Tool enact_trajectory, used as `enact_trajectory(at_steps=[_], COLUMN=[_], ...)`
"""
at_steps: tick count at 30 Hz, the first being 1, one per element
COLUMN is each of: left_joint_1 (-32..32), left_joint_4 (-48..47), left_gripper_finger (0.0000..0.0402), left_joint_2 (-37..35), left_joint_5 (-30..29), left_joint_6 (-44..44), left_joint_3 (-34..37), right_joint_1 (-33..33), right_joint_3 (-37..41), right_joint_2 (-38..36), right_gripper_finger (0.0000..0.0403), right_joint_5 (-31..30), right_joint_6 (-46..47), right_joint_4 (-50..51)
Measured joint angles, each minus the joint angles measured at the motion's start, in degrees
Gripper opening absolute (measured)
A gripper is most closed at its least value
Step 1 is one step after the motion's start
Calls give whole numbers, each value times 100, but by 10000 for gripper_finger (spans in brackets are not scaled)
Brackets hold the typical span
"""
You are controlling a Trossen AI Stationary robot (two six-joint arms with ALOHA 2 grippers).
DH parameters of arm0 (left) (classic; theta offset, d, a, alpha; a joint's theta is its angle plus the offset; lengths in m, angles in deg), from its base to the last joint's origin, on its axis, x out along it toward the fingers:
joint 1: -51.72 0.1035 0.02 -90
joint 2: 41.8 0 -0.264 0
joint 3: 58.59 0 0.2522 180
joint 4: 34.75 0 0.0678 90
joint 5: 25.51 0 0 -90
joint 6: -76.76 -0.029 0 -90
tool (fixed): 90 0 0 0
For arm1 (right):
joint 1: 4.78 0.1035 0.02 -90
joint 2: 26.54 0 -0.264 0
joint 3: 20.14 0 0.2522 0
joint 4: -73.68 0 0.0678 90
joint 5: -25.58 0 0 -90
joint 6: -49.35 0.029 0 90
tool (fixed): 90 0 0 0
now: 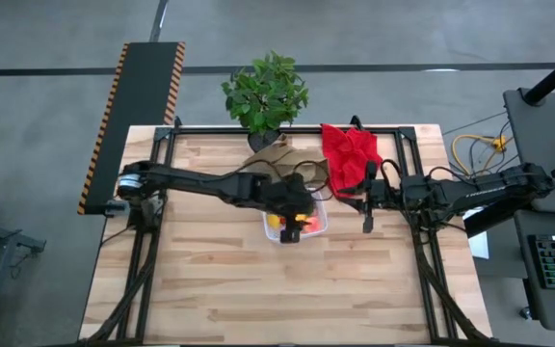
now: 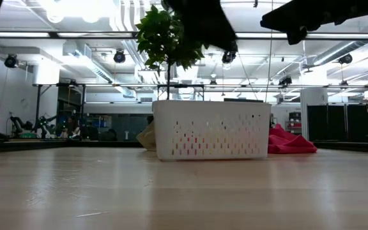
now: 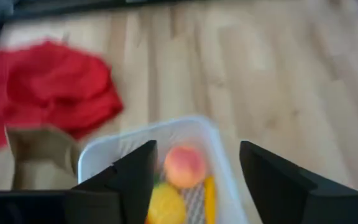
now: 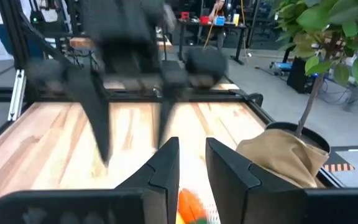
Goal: Pick and placing Produce into tupperware
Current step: Return to Home Position
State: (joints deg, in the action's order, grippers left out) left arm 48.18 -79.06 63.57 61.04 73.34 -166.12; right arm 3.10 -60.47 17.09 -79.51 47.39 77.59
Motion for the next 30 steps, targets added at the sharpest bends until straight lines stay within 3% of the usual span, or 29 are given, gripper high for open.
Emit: enact_trajectory(at_steps=[10, 14, 22, 30], left_joint_1=[-470, -666, -768, -782], left_joint_4=[62, 28, -106, 397], left_gripper_finger=[72, 10, 12, 12], left_joint_2=[-1146, -1646, -2781, -4340], left_joint_5=[-34, -516, -881, -1096], left_joint_6=[-293, -608, -991, -897], left_joint_3=[203, 240, 699, 2268], right_joint_1=[0, 0, -2, -2], right_joint_3=[0, 0, -2, -1], right_joint_2=[4, 4, 4, 13], right_gripper_finger=[70, 70, 70, 70], right_joint_5=[0, 0, -1, -2], right_joint_6=[44, 11, 3, 2], right_joint_4=[68, 65, 134, 237])
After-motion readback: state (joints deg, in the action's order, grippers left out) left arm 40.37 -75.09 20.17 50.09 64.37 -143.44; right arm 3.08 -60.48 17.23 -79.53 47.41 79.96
